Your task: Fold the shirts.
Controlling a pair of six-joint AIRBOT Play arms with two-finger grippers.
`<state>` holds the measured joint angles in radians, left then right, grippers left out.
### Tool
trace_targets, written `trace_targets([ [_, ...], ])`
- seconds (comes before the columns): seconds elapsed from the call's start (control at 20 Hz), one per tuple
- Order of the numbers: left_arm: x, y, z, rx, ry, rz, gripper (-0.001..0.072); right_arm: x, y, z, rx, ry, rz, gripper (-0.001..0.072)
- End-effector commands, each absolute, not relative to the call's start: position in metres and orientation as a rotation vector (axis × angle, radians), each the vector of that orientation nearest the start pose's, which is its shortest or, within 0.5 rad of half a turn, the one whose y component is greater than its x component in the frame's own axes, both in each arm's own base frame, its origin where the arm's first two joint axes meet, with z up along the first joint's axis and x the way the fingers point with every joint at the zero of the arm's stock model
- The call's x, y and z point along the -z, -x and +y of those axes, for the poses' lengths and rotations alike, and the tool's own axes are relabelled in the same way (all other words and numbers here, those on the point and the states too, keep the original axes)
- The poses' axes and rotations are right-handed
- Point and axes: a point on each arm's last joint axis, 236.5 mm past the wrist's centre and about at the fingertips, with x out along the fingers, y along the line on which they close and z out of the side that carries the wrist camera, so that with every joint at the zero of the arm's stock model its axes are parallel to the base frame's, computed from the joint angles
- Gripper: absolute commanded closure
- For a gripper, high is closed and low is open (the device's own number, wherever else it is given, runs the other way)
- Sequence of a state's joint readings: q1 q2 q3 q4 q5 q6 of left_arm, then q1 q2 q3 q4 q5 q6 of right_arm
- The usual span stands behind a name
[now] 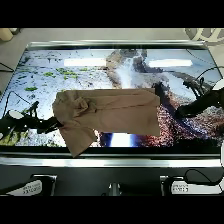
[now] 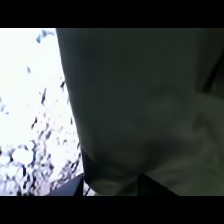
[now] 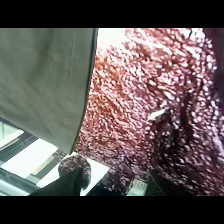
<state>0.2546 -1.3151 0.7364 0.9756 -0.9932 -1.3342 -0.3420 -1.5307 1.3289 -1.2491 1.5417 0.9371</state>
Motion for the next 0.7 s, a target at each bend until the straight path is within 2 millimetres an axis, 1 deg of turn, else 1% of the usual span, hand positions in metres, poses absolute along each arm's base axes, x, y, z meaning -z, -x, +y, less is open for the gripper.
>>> trace_targets([
  [0.0,0.101,-0.328,-0.033,0.093,0.621,1.35,0.0526,0.043,-0.318,-0.024,-0.559,-0.124,1.614,0.0247],
  [0.1,0.099,-0.327,-0.034,0.098,0.621,1.353,0.0626,0.062,-0.304,-0.015,-0.571,-0.155,1.651,0.0246],
  [0.15,0.097,-0.327,-0.034,0.101,0.619,1.349,0.0664,0.071,-0.297,-0.009,-0.578,-0.174,1.664,0.0245],
  [0.25,0.092,-0.328,-0.034,0.104,0.614,1.333,0.0666,0.084,-0.291,0.003,-0.596,-0.215,1.68,0.0239],
  [0.3,0.088,-0.329,-0.033,0.105,0.61,1.322,0.0682,0.088,-0.29,0.009,-0.606,-0.246,1.684,0.0239],
  [0.4,0.082,-0.331,-0.033,0.107,0.604,1.302,0.0682,0.093,-0.291,0.023,-0.639,-0.278,1.689,0.0239],
  [0.5,0.078,-0.333,-0.033,0.124,0.583,1.291,0.0682,0.102,-0.295,0.038,-0.654,-0.235,1.688,0.0239],
  [0.6,0.074,-0.334,-0.034,0.135,0.58,1.292,0.0681,0.111,-0.305,0.055,-0.64,-0.217,1.674,0.0239],
  [0.65,0.071,-0.336,-0.034,0.142,0.577,1.29,0.0682,0.113,-0.306,0.063,-0.643,-0.207,1.675,0.024],
])
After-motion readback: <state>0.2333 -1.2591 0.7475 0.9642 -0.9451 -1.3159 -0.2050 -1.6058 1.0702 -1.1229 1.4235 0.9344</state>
